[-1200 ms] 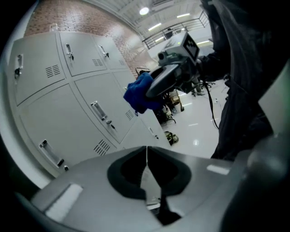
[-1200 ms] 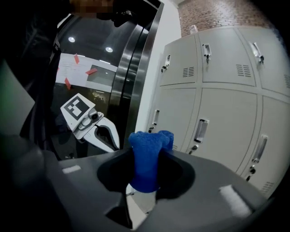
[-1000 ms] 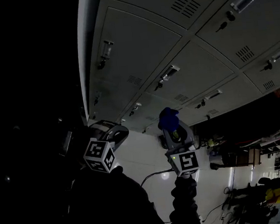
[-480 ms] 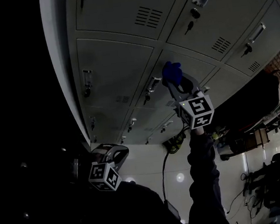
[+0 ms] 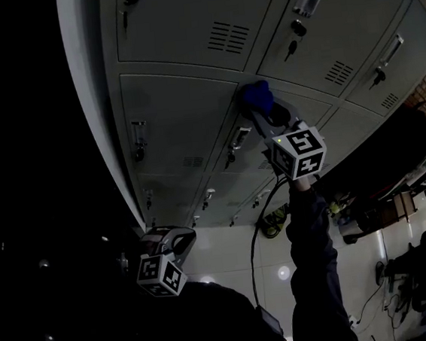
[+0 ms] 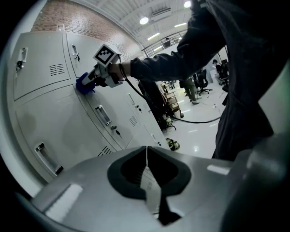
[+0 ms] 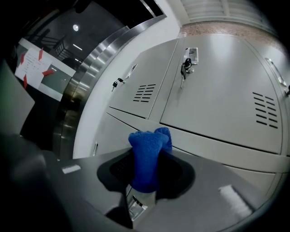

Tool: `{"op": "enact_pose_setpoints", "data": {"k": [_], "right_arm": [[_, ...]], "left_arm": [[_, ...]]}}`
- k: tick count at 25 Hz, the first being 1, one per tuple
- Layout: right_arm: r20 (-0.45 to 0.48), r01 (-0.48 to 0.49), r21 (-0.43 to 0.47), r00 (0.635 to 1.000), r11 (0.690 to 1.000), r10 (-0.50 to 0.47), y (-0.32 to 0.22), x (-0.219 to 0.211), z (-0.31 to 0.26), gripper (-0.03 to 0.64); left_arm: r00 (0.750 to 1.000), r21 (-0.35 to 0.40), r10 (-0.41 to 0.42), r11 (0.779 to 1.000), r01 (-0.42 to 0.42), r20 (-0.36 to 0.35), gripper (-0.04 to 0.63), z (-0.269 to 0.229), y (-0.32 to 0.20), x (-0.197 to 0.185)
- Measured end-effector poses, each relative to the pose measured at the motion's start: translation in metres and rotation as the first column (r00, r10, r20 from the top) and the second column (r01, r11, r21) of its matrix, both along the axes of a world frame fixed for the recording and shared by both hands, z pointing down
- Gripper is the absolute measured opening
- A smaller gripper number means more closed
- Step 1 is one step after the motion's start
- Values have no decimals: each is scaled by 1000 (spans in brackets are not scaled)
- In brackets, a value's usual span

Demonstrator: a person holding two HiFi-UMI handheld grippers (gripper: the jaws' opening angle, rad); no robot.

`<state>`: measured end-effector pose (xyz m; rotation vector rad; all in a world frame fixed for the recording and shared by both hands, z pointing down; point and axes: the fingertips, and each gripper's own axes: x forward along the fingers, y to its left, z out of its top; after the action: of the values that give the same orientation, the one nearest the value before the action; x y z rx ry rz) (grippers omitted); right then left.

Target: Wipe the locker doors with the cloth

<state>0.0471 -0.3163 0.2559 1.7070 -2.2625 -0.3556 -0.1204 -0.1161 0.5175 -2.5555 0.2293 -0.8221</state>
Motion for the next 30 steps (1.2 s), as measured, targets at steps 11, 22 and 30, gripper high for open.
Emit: {"op": "enact_pose_setpoints", "data": {"k": [11, 22, 30], "right_arm": [[69, 23, 0, 997, 1000, -23, 11, 46, 0, 115], [110, 55, 1, 992, 999, -54, 42, 135, 9, 115], [144, 68, 7, 987, 998, -68, 64, 201, 15, 115]], "left_arm": [[1000, 2, 13, 1000, -13, 22, 3, 3, -3, 33], [999, 7, 10, 1000, -10, 52, 3, -2, 9, 128], [997, 8, 8, 1000, -9, 77, 3, 0, 25, 193]]}}
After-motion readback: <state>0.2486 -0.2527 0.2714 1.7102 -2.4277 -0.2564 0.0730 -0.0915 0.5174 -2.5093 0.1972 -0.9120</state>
